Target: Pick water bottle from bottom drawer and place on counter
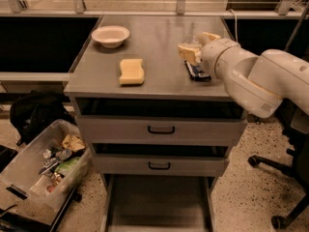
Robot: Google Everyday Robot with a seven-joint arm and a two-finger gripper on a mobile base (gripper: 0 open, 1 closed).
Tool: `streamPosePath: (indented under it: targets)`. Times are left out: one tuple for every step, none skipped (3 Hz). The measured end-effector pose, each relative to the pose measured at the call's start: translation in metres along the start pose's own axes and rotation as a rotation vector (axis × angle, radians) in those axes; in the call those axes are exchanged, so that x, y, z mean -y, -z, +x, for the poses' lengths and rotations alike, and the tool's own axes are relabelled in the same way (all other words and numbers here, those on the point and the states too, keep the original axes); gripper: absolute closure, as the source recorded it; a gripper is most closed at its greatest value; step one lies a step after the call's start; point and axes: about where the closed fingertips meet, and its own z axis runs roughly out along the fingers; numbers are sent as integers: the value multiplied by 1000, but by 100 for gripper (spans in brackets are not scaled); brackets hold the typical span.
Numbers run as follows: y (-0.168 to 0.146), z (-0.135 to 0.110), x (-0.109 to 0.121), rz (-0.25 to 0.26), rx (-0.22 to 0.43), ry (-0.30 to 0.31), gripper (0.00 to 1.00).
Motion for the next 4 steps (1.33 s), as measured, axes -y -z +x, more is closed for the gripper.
streamPosePath:
  targets:
    - [0,0,0,0,0,0,35]
    - [0,0,0,0,0,0,12]
    - [0,0,0,0,0,0,0]
    - [0,0,0,0,0,0,0]
